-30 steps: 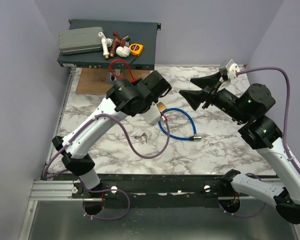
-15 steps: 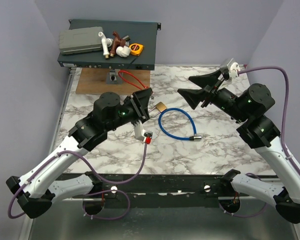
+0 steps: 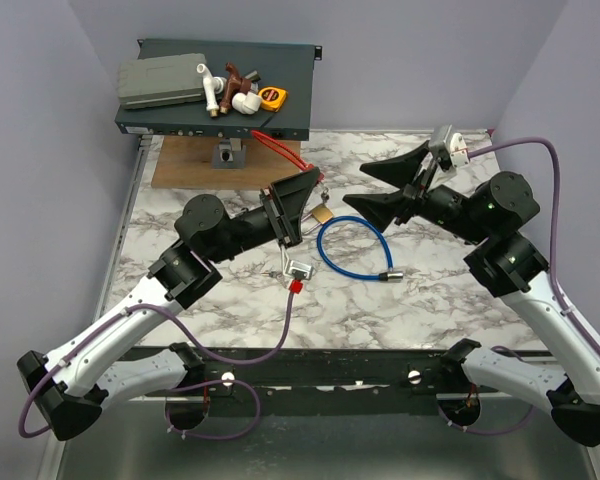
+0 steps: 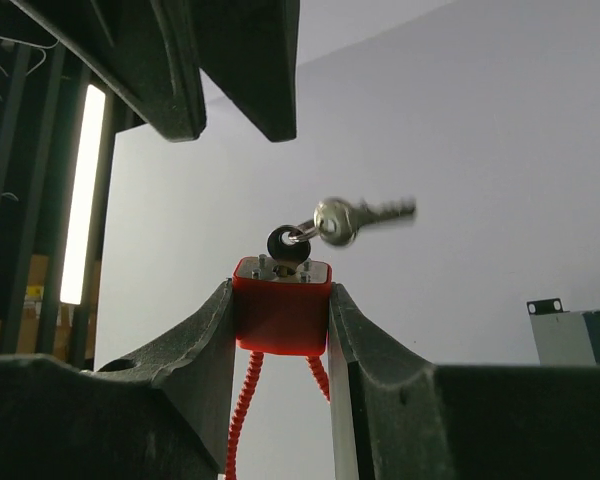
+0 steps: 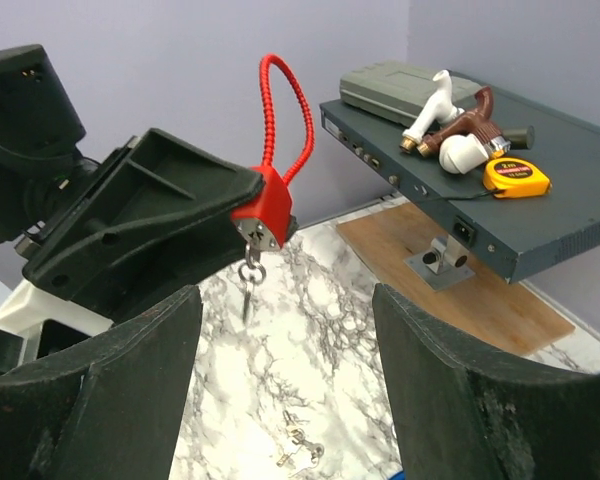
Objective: Unlock with the key
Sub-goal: Unlock the lock.
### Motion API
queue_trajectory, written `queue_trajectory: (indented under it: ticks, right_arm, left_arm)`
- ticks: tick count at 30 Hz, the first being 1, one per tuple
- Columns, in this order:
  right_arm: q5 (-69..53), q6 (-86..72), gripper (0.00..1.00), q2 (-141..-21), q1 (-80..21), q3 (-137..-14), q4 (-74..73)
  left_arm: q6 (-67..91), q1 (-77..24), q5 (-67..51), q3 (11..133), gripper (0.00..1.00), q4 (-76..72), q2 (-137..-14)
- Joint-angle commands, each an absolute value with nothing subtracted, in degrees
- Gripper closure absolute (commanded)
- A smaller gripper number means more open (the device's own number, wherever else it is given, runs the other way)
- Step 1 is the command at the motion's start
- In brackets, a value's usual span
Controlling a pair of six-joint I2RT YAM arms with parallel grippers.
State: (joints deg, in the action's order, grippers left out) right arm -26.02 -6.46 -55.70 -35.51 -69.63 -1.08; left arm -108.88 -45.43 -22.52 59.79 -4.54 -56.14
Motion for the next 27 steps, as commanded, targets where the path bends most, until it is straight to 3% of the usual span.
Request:
queue_trajectory:
  ticks: [1,11,27]
  right_arm:
    - [-29.61,-7.69,0.29,-56.13,-35.24,-68.68,2.49]
    - [-36.89,-9.29,0.51,-59.50,-35.24,-68.91,4.37]
    - [-36.12,-6.97,0.56,-61.93,-35.24,-68.22,3.97]
  left_arm:
    - [-110.82,-45.30,-24.42,59.07,1.00,-8.12,-55.45]
    - [-110.60,-47.64,-16.55,61.66,1.00,2.28,-56.20]
    - [-110.20,-48.43,-13.60,63.02,1.00,4.04,-57.21]
